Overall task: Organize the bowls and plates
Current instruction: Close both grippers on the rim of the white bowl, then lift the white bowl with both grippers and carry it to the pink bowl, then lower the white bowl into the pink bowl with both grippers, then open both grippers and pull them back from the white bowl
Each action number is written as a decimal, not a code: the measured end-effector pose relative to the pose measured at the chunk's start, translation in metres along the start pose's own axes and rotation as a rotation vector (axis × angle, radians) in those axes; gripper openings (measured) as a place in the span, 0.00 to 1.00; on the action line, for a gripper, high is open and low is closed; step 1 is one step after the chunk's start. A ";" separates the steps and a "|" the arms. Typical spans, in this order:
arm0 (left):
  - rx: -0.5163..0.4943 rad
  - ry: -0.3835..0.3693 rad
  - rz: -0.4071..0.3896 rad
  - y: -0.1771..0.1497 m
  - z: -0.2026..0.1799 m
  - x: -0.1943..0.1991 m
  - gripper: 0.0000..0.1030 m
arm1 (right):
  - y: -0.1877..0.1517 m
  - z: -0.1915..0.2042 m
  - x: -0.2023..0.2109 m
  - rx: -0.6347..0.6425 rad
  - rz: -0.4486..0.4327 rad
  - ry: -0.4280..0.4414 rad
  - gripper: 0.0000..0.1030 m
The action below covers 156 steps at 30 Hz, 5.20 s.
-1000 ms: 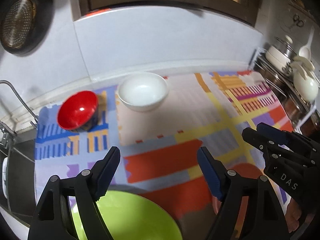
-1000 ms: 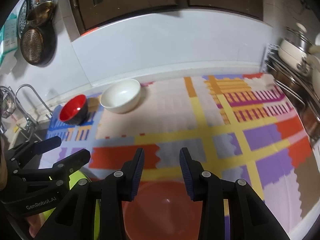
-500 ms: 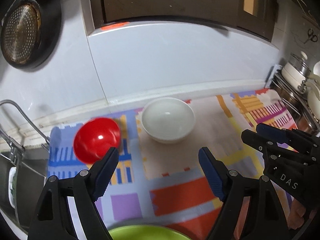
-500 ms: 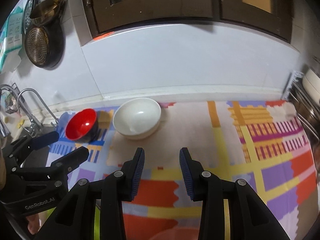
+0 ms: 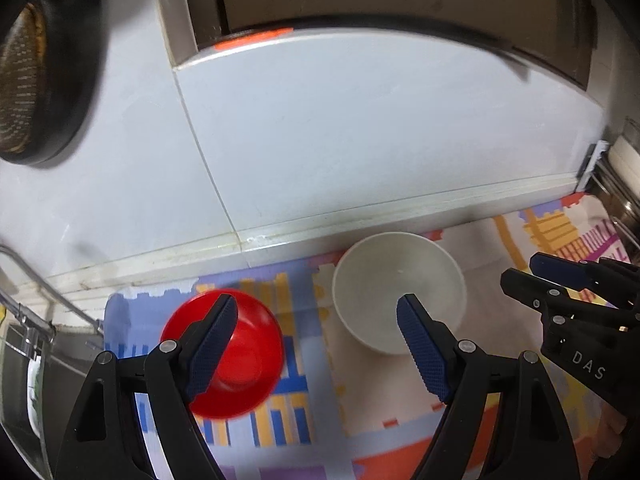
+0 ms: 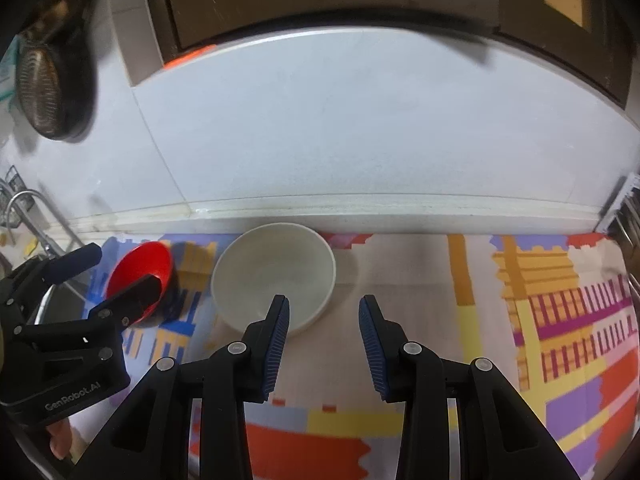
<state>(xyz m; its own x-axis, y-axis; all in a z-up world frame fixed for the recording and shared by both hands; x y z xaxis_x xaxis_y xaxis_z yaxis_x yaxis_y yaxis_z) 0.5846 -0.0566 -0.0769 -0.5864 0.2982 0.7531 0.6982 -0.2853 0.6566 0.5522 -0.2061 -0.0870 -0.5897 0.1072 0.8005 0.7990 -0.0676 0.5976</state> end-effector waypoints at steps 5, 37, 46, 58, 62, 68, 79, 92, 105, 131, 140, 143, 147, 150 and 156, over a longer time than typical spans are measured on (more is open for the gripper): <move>-0.004 0.001 0.035 0.004 0.008 -0.033 0.79 | 0.007 0.004 -0.033 0.003 0.036 -0.002 0.36; 0.026 -0.084 0.215 -0.011 -0.006 -0.128 0.10 | 0.002 0.012 -0.107 0.002 0.164 0.019 0.10; 0.017 -0.084 0.188 -0.010 -0.005 -0.099 0.10 | 0.004 0.008 -0.093 -0.016 0.154 0.020 0.10; 0.023 -0.143 0.149 -0.024 -0.032 -0.030 0.10 | -0.014 -0.008 -0.037 -0.039 0.164 0.018 0.10; 0.030 -0.161 0.125 -0.036 -0.046 -0.009 0.10 | -0.027 -0.018 -0.012 -0.058 0.155 0.021 0.10; 0.036 -0.197 0.125 -0.050 -0.069 0.018 0.10 | -0.047 -0.032 0.025 -0.070 0.124 -0.005 0.10; -0.041 -0.262 0.132 -0.078 -0.121 0.063 0.10 | -0.090 -0.064 0.083 -0.118 0.096 -0.055 0.10; -0.112 -0.323 0.175 -0.115 -0.169 0.092 0.11 | -0.138 -0.096 0.130 -0.179 0.100 -0.101 0.10; -0.148 -0.341 0.258 -0.156 -0.201 0.093 0.12 | -0.184 -0.116 0.143 -0.215 0.162 -0.120 0.10; -0.107 -0.291 0.361 -0.191 -0.209 0.066 0.17 | -0.224 -0.121 0.111 -0.214 0.279 -0.054 0.10; -0.097 -0.286 0.364 -0.195 -0.208 0.062 0.26 | -0.230 -0.116 0.106 -0.204 0.300 -0.024 0.11; -0.090 -0.292 0.367 -0.196 -0.208 0.061 0.29 | -0.231 -0.116 0.105 -0.198 0.297 -0.032 0.11; -0.097 -0.289 0.351 -0.194 -0.209 0.064 0.36 | -0.232 -0.118 0.105 -0.204 0.297 -0.032 0.19; -0.095 -0.290 0.333 -0.191 -0.208 0.068 0.38 | -0.231 -0.117 0.108 -0.203 0.285 -0.026 0.21; -0.087 -0.285 0.281 -0.179 -0.198 0.082 0.41 | -0.225 -0.115 0.117 -0.191 0.247 -0.046 0.21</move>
<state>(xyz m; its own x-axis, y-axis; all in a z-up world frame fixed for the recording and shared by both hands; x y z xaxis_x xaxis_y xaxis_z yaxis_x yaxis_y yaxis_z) 0.3306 -0.1618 -0.1247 -0.2323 0.4345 0.8702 0.7706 -0.4638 0.4372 0.2896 -0.2922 -0.1225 -0.3707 0.1089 0.9223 0.8784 -0.2814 0.3863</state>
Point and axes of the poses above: each gripper's, at about its wrist camera, not at the fingertips, and x roughly against the way its jaws point, z to its left, y to its top, the point moved 4 cm from there along -x, roughly the way its jaws point, and after that the axes turned 11 degrees about -y, right-handed, at the moved point
